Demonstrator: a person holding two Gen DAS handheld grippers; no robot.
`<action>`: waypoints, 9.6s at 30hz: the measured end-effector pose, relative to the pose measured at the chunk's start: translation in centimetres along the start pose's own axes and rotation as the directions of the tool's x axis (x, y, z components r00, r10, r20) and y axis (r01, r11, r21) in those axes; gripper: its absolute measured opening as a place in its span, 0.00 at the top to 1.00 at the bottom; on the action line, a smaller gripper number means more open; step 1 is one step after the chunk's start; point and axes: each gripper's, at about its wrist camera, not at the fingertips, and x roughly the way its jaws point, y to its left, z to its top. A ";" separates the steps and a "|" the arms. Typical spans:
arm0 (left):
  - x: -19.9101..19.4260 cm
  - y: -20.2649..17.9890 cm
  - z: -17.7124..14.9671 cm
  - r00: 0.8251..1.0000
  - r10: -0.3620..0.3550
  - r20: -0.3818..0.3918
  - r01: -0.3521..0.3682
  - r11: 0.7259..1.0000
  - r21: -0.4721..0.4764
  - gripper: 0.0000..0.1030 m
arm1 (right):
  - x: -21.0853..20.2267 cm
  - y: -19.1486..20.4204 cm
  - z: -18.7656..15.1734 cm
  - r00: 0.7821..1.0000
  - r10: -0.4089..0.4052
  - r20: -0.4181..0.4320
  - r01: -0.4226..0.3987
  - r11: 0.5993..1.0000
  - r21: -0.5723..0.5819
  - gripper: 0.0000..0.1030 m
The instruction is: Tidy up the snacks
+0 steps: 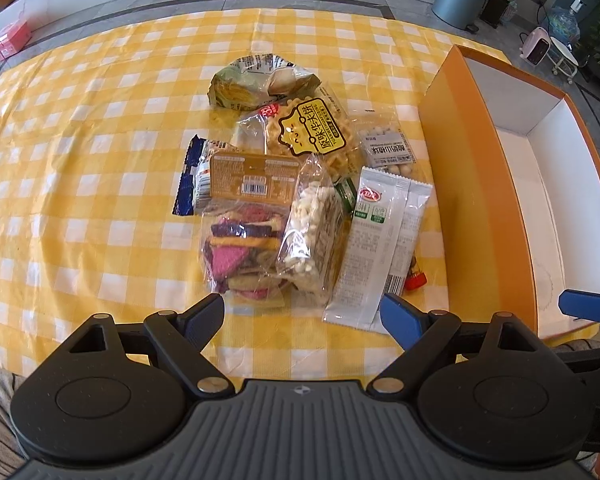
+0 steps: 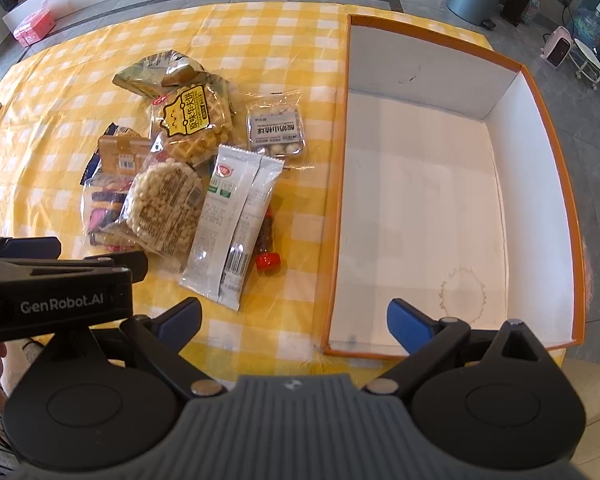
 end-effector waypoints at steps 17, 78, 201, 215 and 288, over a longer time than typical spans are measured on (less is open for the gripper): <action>-1.1 -0.8 -0.1 0.999 0.029 0.020 -0.030 0.999 0.021 0.01 | -0.7 -0.3 0.0 1.000 0.010 0.012 -0.010 1.000 0.003 0.06; -2.0 13.9 -2.7 0.999 0.038 0.012 -0.035 0.975 -0.219 0.02 | 4.2 9.4 4.1 0.994 0.037 0.100 -0.051 0.989 0.137 0.15; 9.4 9.2 3.5 0.989 -0.015 -0.149 0.025 0.998 0.064 0.19 | 10.9 12.5 1.3 0.999 -0.043 -0.030 0.037 0.983 -0.179 0.26; 8.8 6.5 3.1 0.998 0.058 -0.022 -0.052 0.978 0.201 0.09 | 5.7 8.4 1.0 0.996 0.090 -0.027 -0.090 0.996 -0.007 0.26; -0.2 7.1 4.6 0.996 -0.044 0.076 0.033 0.988 0.148 0.26 | -1.9 6.5 -0.9 0.981 0.088 0.175 -0.049 0.976 -0.214 0.24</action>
